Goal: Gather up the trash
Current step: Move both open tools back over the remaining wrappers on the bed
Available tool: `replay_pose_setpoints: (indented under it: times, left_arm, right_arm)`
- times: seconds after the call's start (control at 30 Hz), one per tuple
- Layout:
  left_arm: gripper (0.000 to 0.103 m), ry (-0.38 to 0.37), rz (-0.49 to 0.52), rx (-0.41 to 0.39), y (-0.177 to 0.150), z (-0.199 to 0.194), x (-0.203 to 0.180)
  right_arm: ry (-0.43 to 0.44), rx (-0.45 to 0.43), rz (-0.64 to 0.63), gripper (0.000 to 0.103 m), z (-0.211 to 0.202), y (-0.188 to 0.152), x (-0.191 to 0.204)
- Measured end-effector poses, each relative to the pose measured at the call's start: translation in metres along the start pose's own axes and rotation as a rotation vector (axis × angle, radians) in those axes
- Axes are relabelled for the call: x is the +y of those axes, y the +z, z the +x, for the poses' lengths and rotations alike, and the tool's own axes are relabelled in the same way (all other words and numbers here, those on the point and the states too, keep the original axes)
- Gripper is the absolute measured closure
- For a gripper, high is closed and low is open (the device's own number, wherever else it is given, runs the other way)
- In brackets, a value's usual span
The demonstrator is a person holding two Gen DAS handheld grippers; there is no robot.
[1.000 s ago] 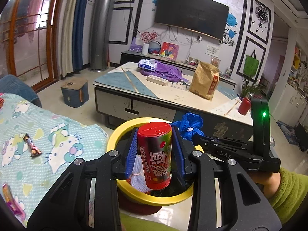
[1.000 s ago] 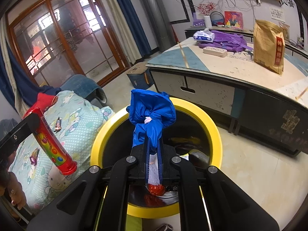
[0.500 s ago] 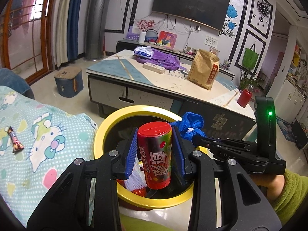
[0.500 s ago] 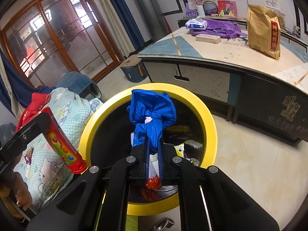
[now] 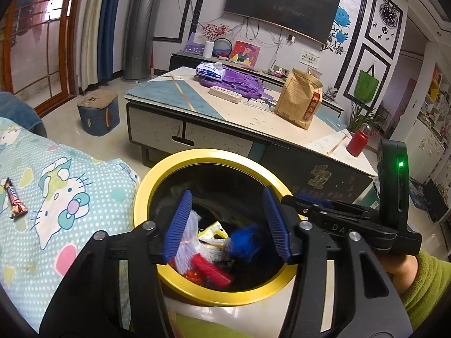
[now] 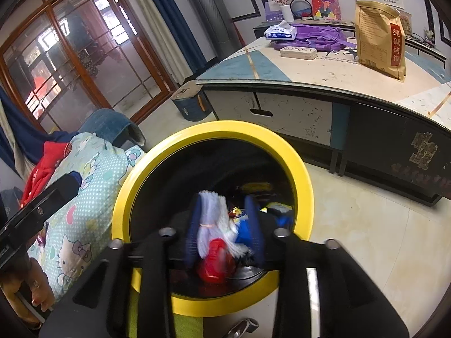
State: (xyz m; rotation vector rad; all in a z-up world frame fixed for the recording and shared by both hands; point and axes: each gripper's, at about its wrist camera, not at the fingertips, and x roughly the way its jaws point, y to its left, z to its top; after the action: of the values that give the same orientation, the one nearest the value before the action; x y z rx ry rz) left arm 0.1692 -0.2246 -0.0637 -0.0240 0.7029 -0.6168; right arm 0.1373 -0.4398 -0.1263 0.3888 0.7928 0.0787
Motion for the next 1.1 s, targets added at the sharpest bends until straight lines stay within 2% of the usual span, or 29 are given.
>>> replay_pose_setpoints:
  times: [0.1, 0.17, 0.33, 0.67, 1.1]
  left_arm:
    - [0.043, 0.010, -0.009, -0.006, 0.001, -0.002, 0.002]
    - [0.027, 0.015, -0.022, -0.008, 0.001, -0.004, 0.004]
    - [0.011, 0.027, -0.040, -0.021, 0.003, -0.011, 0.006]
    - [0.011, 0.090, -0.068, -0.046, 0.002, -0.028, 0.016]
    - [0.011, 0.247, -0.169, -0.092, -0.002, -0.071, 0.062]
  right_arm:
    - [-0.007, -0.012, 0.008, 0.054, -0.003, 0.002, -0.002]
    - [-0.012, -0.019, 0.010, 0.052, -0.004, 0.002, -0.003]
    - [-0.015, -0.040, 0.004, 0.047, -0.008, 0.003, -0.001]
    - [-0.005, -0.117, -0.077, 0.040, -0.026, 0.010, 0.023]
    - [0.089, -0.139, -0.224, 0.036, -0.030, 0.016, 0.084]
